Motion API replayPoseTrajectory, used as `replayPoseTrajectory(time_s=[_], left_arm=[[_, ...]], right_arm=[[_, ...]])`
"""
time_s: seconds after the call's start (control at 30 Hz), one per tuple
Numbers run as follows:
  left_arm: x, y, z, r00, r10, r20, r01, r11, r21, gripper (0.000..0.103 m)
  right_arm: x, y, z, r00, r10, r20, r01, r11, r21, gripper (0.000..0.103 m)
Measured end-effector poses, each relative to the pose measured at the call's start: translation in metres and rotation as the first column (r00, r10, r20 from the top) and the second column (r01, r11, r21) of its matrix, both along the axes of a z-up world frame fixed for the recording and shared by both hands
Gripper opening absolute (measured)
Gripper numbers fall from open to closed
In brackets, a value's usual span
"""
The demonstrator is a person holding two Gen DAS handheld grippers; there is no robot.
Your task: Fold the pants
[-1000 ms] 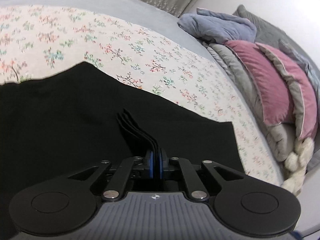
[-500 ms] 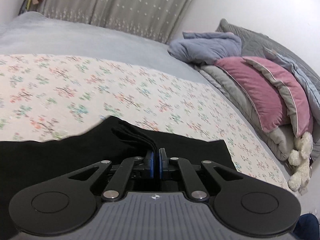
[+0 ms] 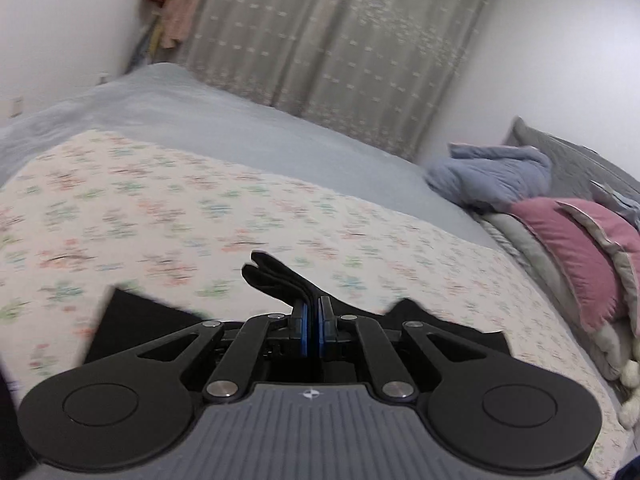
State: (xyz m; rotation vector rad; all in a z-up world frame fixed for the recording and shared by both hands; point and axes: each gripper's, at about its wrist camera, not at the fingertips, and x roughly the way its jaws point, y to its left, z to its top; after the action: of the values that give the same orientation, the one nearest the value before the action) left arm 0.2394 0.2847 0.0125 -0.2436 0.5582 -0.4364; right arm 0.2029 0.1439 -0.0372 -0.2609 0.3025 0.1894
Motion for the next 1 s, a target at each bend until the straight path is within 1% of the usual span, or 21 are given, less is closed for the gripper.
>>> replayPoseTrajectory(time_s=[0.03,0.1,0.17,0.23,0.27,0.33,0.4,0.47,0.53,0.57,0.6,0.63,0.67,0.73,0.8,0.83,0.87,0.9,0.93,1.0], left_arm=[[0.001,0.009,-0.004,1.0,0.016,-0.011,-0.016,1.0,0.001,0.018],[0.005,0.016,-0.015,0.998,0.044,-0.04,-0.043,0.999,0.026,0.018],[0.011,0.016,-0.026,0.994,0.072,-0.085,-0.064,0.993,0.098,0.018],[0.014,0.011,-0.034,0.991,0.078,-0.105,-0.061,0.985,0.163,0.018],[0.014,0.008,-0.036,0.991,0.077,-0.108,-0.057,0.983,0.177,0.018],[0.014,0.01,-0.033,0.992,0.077,-0.104,-0.058,0.983,0.172,0.018],[0.015,0.011,-0.026,0.993,0.085,-0.085,-0.071,0.986,0.154,0.018],[0.012,0.011,-0.012,0.995,0.094,-0.033,-0.088,0.985,0.149,0.018],[0.006,0.021,0.002,0.995,0.095,0.036,-0.099,0.986,0.131,0.018],[0.003,0.026,0.01,0.993,0.102,0.064,-0.109,0.986,0.122,0.018],[0.001,0.029,0.014,0.99,0.114,0.081,-0.124,0.985,0.123,0.018],[0.002,0.032,0.014,0.988,0.128,0.09,-0.14,0.98,0.141,0.018],[0.006,0.034,0.009,0.987,0.144,0.075,-0.155,0.973,0.169,0.018],[0.019,0.035,-0.012,0.987,0.162,-0.019,-0.153,0.959,0.237,0.02],[0.032,0.033,-0.035,0.962,0.25,-0.112,-0.192,0.908,0.372,0.021],[0.035,0.033,-0.041,0.953,0.277,-0.125,-0.204,0.888,0.411,0.021],[0.033,0.033,-0.039,0.954,0.277,-0.11,-0.211,0.888,0.408,0.021],[0.031,0.035,-0.035,0.957,0.271,-0.1,-0.214,0.897,0.387,0.021],[0.029,0.036,-0.03,0.958,0.272,-0.089,-0.222,0.904,0.366,0.021],[0.027,0.039,-0.025,0.955,0.284,-0.085,-0.24,0.908,0.342,0.021]], right_arm=[[0.005,0.008,-0.002,1.0,0.019,-0.004,-0.019,1.0,-0.011,0.004],[0.013,0.022,-0.007,0.999,0.046,-0.017,-0.046,0.999,-0.022,0.004],[0.017,0.034,-0.011,0.997,0.059,-0.045,-0.059,0.998,-0.012,0.004],[0.023,0.043,-0.018,0.994,0.064,-0.087,-0.065,0.998,-0.002,0.004],[0.026,0.044,-0.023,0.992,0.066,-0.11,-0.066,0.998,0.002,0.004],[0.027,0.05,-0.031,0.986,0.064,-0.151,-0.064,0.998,0.005,0.004],[0.028,0.053,-0.03,0.984,0.066,-0.167,-0.064,0.998,0.017,0.004],[0.038,0.046,-0.024,0.986,0.07,-0.152,-0.066,0.997,0.031,0.004],[0.039,0.043,-0.014,0.99,0.083,-0.111,-0.079,0.996,0.047,0.004],[0.038,0.049,-0.012,0.992,0.088,-0.091,-0.084,0.996,0.043,0.004],[0.039,0.057,-0.011,0.993,0.093,-0.065,-0.09,0.995,0.048,0.004],[0.038,0.055,-0.008,0.994,0.101,-0.044,-0.098,0.993,0.061,0.004],[0.04,0.054,-0.005,0.994,0.107,-0.036,-0.104,0.992,0.073,0.004],[0.05,0.059,-0.002,0.991,0.122,-0.057,-0.117,0.99,0.083,0.004],[0.065,0.066,-0.01,0.981,0.143,-0.132,-0.134,0.988,0.074,0.005],[0.074,0.063,-0.016,0.972,0.155,-0.179,-0.143,0.987,0.078,0.005],[0.079,0.063,-0.023,0.961,0.17,-0.218,-0.153,0.984,0.095,0.005],[0.084,0.063,-0.031,0.953,0.177,-0.247,-0.154,0.982,0.111,0.005],[0.087,0.061,-0.035,0.949,0.18,-0.26,-0.152,0.981,0.123,0.005],[0.091,0.054,-0.033,0.948,0.189,-0.258,-0.151,0.975,0.161,0.005]])
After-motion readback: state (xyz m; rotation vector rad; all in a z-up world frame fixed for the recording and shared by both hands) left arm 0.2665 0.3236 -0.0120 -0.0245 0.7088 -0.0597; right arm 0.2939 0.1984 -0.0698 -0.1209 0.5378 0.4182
